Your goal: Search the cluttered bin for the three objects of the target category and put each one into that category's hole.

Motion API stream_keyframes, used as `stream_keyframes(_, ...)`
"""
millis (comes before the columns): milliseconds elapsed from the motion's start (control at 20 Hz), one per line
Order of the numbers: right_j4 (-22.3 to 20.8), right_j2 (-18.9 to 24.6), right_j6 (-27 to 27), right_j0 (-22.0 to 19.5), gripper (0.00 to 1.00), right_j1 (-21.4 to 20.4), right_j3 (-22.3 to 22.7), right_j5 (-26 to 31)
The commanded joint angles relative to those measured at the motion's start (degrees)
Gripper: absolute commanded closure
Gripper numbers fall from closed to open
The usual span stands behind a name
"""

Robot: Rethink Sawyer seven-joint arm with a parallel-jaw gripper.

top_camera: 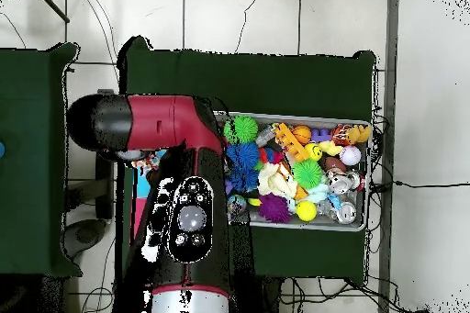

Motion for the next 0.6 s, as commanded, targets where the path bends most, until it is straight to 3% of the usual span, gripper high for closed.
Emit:
stream_keyframes(50,-1.26,3.14,0.67,-1.87,1.0,-4.36,-0.27,8.02)
stream_keyframes(600,-1.85,4.11,1.51,-2.55,1.0,-2.88,-0.25,5.9)
